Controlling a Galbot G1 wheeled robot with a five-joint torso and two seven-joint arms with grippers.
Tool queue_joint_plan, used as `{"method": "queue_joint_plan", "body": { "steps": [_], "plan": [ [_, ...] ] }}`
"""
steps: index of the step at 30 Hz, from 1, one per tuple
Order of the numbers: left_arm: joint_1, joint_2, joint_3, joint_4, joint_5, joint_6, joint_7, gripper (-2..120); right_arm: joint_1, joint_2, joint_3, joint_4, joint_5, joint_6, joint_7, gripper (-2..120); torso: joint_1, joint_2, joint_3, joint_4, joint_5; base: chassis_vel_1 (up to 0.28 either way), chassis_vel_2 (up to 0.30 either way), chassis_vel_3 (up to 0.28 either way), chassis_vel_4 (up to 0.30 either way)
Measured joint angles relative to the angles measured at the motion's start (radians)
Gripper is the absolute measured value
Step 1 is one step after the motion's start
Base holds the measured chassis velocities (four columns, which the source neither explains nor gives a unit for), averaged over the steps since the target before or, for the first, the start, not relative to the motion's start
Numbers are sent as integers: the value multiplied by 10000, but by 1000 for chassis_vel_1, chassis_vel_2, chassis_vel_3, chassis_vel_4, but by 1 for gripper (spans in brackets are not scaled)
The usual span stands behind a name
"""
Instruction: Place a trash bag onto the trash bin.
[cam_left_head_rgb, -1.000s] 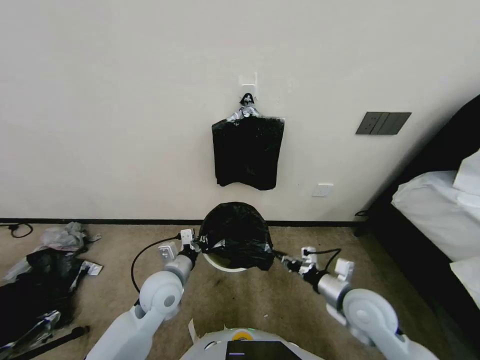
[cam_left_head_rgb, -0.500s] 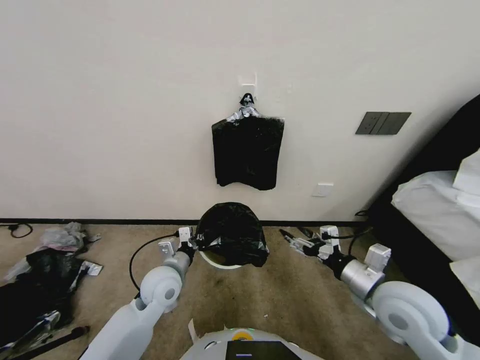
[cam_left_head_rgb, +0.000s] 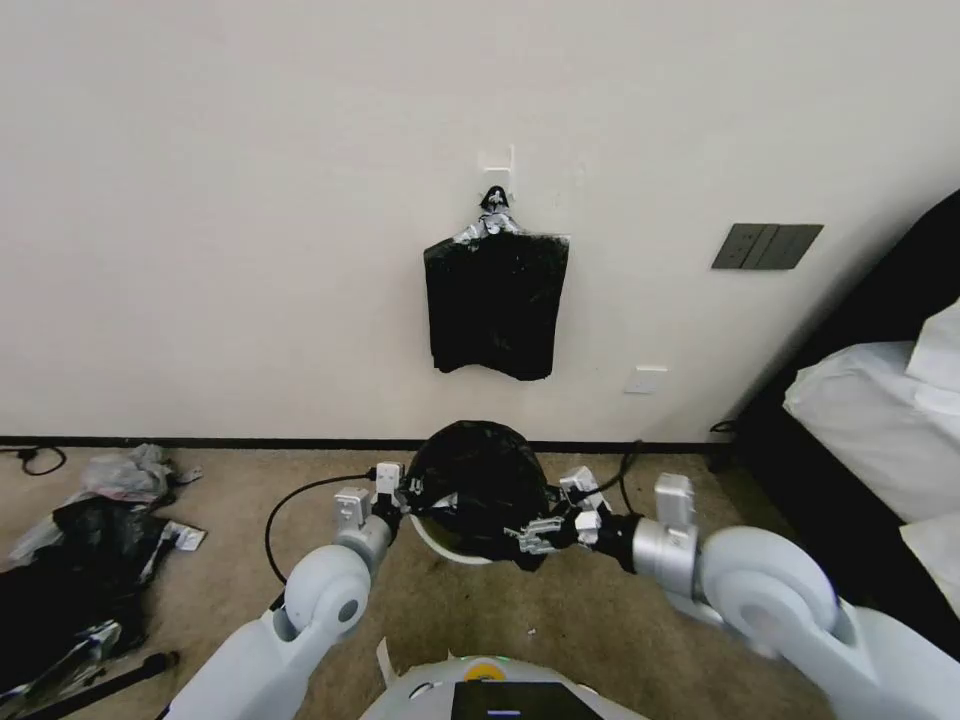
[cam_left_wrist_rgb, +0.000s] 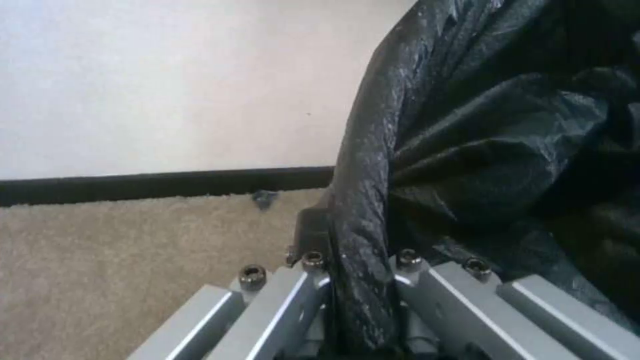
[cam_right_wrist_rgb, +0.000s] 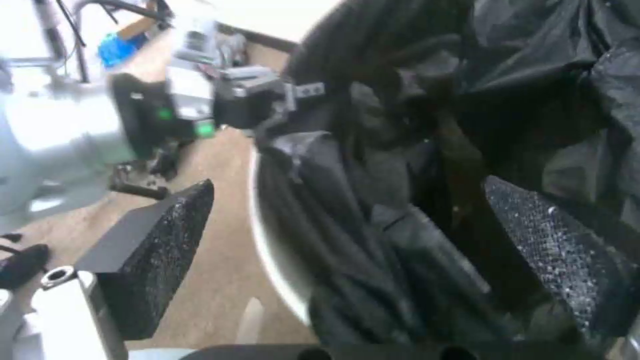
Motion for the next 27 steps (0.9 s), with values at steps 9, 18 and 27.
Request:
{"method": "queue_joint_plan", "body": {
  "steps": [9,18,27],
  "plan": [
    [209,84,-19,-241,284,10,191,1,870,-380,-1164,-639,177,-330,28,97,0,-1,0,-1,-3,0,0,0,0],
    [311,-32,-18,-368,393,10,217,1,1142,-801,-1549,-719,158,-433,140,76,0,0,0,-1,-3,0,0,0,0],
    [306,-192,69,-385,482,9,221,1,1592,-882,-2039,-866,401,-523,290,43,0,0,0,0,-3,0,0,0,0]
  ]
}}
